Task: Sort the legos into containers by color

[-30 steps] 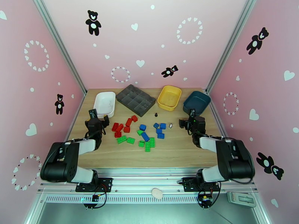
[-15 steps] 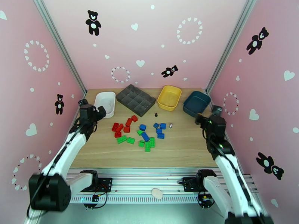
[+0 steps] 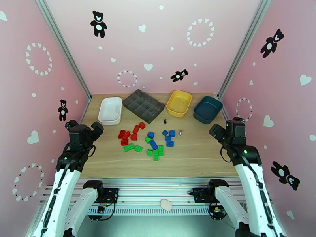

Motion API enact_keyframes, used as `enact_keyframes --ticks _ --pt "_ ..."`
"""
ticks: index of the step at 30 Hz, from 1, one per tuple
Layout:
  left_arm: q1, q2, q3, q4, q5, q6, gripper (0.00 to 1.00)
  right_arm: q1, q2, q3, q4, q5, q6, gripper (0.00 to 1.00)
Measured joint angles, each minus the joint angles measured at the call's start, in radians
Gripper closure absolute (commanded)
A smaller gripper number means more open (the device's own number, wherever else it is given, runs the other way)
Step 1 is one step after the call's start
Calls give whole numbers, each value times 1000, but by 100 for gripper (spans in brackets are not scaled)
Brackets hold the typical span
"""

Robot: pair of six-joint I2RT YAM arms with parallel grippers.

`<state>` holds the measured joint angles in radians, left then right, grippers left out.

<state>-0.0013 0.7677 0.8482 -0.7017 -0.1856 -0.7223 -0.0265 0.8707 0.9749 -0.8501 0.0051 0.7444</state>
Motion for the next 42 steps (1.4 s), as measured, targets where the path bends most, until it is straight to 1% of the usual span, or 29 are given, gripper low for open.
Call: enact_keyframes --ticks 2,3,6,7,9,12,14,16,19,21,23,26,30,34,38,42 --pt "0 73 26 -14 90 -26 24 36 91 16 -6 -101 16 33" --pt "0 105 33 -22 125 -26 27 62 128 20 -6 -122 23 30" --pt "-8 233 43 -53 227 -32 28 199 207 21 -5 -152 41 24" --pt "-19 265 43 -71 248 -31 28 257 219 21 -3 -153 53 22" --pt "-57 302 46 -105 270 -27 27 345 239 31 2 -152 65 21" --pt "-137 341 72 -149 276 -5 28 471 329 85 10 -122 80 24" --pt "-184 380 99 -164 274 10 29 544 407 137 13 -92 84 29" --pt "-234 440 126 -175 253 25 29 620 495 201 11 -58 87 30" --pt "-310 541 154 -183 217 54 32 729 604 312 4 17 80 30" --pt "-347 616 184 -195 192 79 34 780 662 377 1 47 76 33" --pt "-371 692 226 -205 163 108 38 802 713 425 3 51 76 35" --pt "-384 796 306 -220 121 154 45 804 769 442 19 39 76 35" --pt "-401 882 389 -226 98 223 43 800 795 442 19 27 74 33" --pt "-464 946 448 -226 103 275 40 792 795 442 13 27 68 31" --pt "-505 1017 483 -224 122 285 40 773 782 426 12 28 70 30" --pt "-505 1078 499 -230 124 285 38 762 750 385 10 29 80 28"
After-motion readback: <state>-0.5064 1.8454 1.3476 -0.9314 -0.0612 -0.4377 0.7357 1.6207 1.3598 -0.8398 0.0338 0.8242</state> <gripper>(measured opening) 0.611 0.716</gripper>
